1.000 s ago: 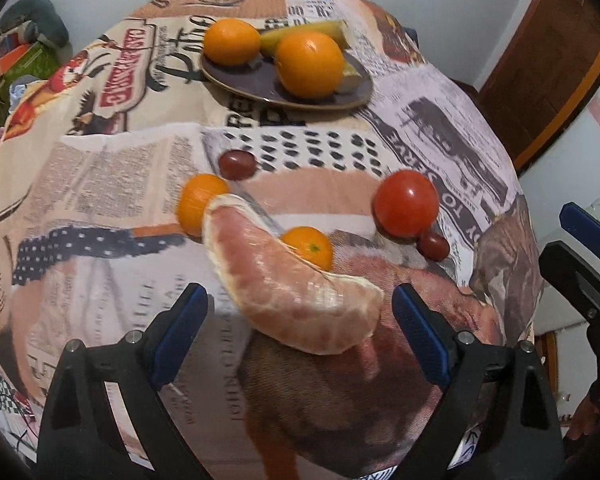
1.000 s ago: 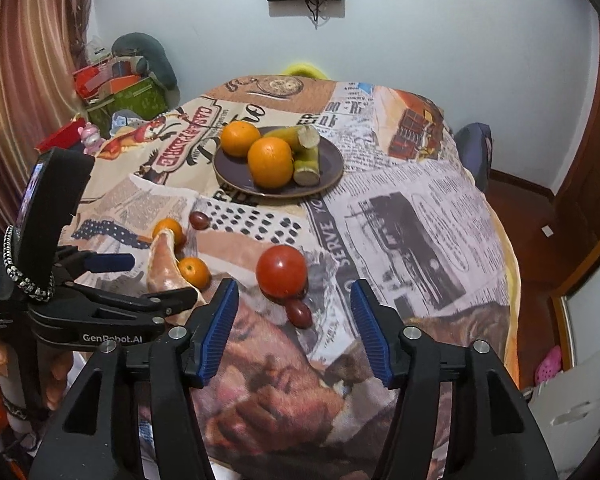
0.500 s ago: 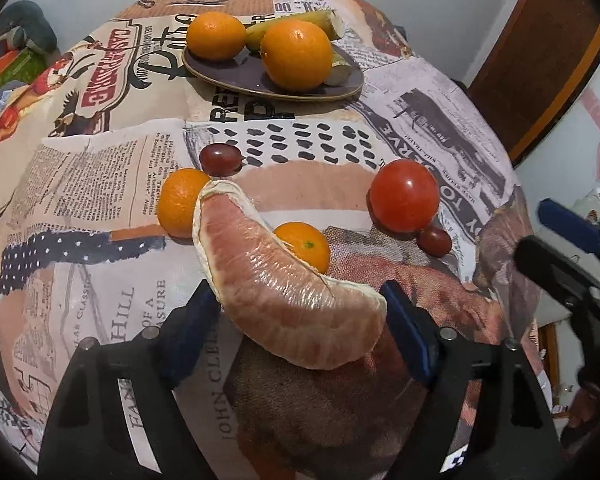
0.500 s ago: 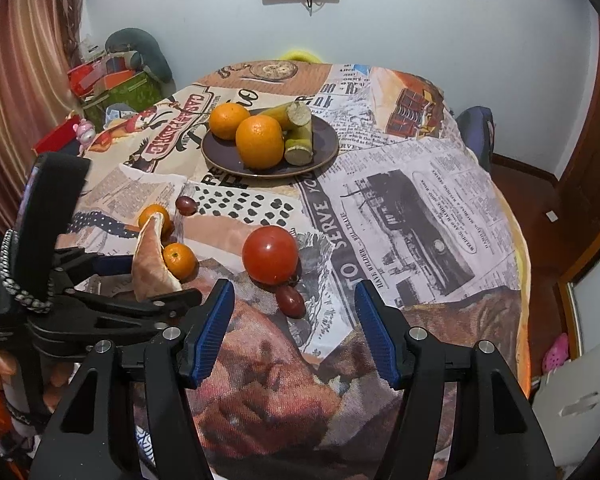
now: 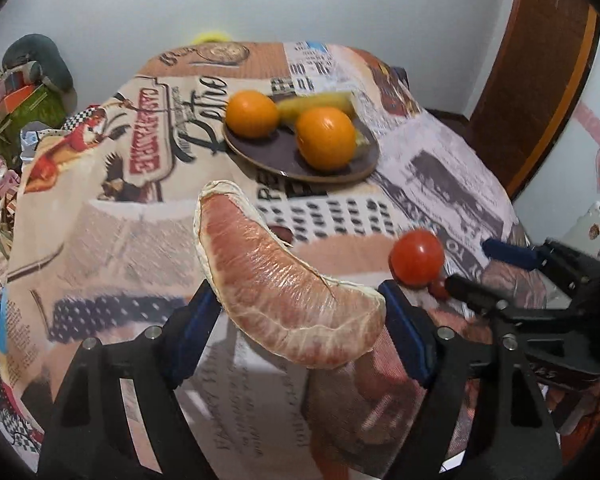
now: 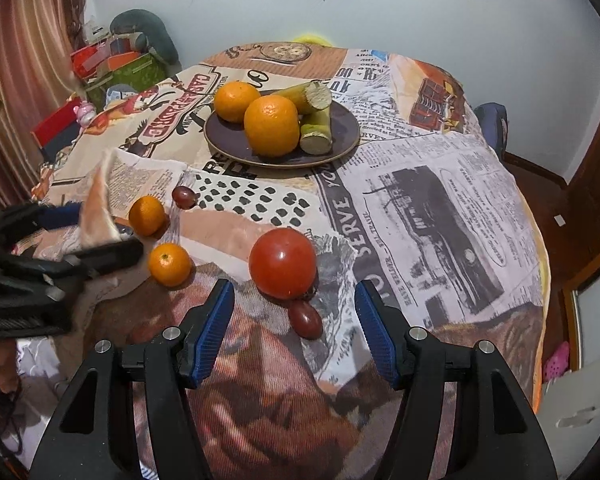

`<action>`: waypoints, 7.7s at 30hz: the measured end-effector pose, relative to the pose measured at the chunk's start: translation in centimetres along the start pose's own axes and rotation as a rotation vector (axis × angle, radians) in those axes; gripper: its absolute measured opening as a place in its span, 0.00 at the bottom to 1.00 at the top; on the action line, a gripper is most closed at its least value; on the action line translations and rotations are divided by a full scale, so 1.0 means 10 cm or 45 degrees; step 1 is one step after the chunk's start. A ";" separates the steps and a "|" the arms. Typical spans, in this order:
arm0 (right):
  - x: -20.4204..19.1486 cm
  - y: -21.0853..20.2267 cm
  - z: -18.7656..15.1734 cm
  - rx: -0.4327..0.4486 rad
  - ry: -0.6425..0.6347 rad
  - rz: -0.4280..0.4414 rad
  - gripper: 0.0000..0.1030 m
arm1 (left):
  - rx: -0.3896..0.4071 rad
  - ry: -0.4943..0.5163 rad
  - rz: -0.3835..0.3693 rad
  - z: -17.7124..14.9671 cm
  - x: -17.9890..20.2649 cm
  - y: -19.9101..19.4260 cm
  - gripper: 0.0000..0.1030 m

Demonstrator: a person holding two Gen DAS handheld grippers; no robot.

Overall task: Organize fruits
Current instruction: 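Grasp the pomelo segment with the left tool while the right tool grasps the red tomato, then carry the pomelo segment and red tomato toward the grey plate with both tools, then lower the pomelo segment and tomato onto the plate and open both tools, then move both tools toward the small mandarins on the tablecloth, then grasp a mandarin with the left tool while the right tool grasps another mandarin, then carry both mandarins onto the grey plate and open both tools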

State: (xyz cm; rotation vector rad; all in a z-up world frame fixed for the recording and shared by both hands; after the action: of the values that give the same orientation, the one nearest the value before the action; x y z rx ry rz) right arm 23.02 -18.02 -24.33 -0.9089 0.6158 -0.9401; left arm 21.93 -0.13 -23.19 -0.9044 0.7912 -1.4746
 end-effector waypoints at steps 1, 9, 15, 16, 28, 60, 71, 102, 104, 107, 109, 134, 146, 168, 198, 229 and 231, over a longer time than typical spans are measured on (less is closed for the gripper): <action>0.00 0.03 0.02 -0.008 0.001 0.007 0.57 | 0.010 -0.008 0.004 0.03 -0.05 -0.02 0.78; -0.03 0.30 0.11 -0.073 -0.004 0.018 0.57 | 0.026 -0.042 0.031 0.14 -0.27 0.03 0.78; -0.03 0.42 0.10 -0.105 0.015 0.058 0.50 | 0.018 -0.040 0.026 0.15 -0.31 0.10 0.78; -0.04 0.42 0.10 -0.108 0.016 0.074 0.45 | 0.015 -0.038 0.025 0.15 -0.31 0.11 0.78; -0.04 0.32 0.25 -0.037 0.045 0.082 0.41 | 0.052 -0.021 0.037 0.28 -0.29 0.07 0.78; 0.23 0.06 1.00 0.216 0.065 0.083 0.41 | 0.143 0.030 0.022 1.31 -0.22 0.38 0.78; 0.25 0.14 1.24 0.249 0.053 0.084 0.41 | 0.039 -0.018 -0.054 1.56 -0.29 0.81 0.81; -0.36 0.54 1.73 0.199 -0.090 0.113 0.41 | 0.196 -0.070 0.084 1.38 -0.90 0.40 0.92; -0.37 0.58 1.72 0.195 -0.087 0.108 0.42 | 0.191 -0.071 0.090 1.37 -0.91 0.42 0.92; -0.39 0.58 1.73 0.189 -0.102 0.110 0.42 | 0.181 -0.080 0.086 1.36 -0.94 0.45 0.92; -0.41 0.58 1.74 0.183 -0.109 0.119 0.42 | 0.178 -0.090 0.086 1.35 -0.95 0.45 0.92; -0.43 -0.41 1.09 0.274 -0.069 0.045 0.47 | 0.301 0.002 0.119 0.77 -0.61 -0.67 0.92; -0.58 -0.50 0.51 0.195 -0.070 0.036 0.48 | 0.275 0.000 0.076 0.23 -0.59 -0.94 0.92; -0.90 0.37 0.16 -0.102 -0.087 0.137 0.48 | 0.055 0.002 0.021 -0.17 -0.74 -0.36 0.70; -0.23 0.20 0.35 0.008 0.041 0.092 0.32 | -0.121 0.165 -0.037 0.06 -0.27 0.53 0.57; 0.03 -0.22 0.91 0.225 0.066 0.072 0.32 | 0.156 0.132 -0.010 0.77 -0.32 -0.05 0.35; 0.04 -0.25 0.98 0.248 0.062 0.069 0.32 | 0.180 0.131 -0.005 0.86 -0.32 -0.08 0.35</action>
State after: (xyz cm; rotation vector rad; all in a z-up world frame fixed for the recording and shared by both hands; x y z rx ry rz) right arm 29.85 -15.33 -17.27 -0.6945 0.5764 -0.9576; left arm 29.19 3.32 -18.73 -0.7285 0.7502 -1.5699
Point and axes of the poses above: each gripper's, at about its wrist camera, not at the fingertips, and y roughly the way its jaws point, x to its right, z to its top, the point moved 4 cm from there along y, roughly the way its jaws point, and after that the axes turned 10 degrees about -x, right-handed, at the moved point
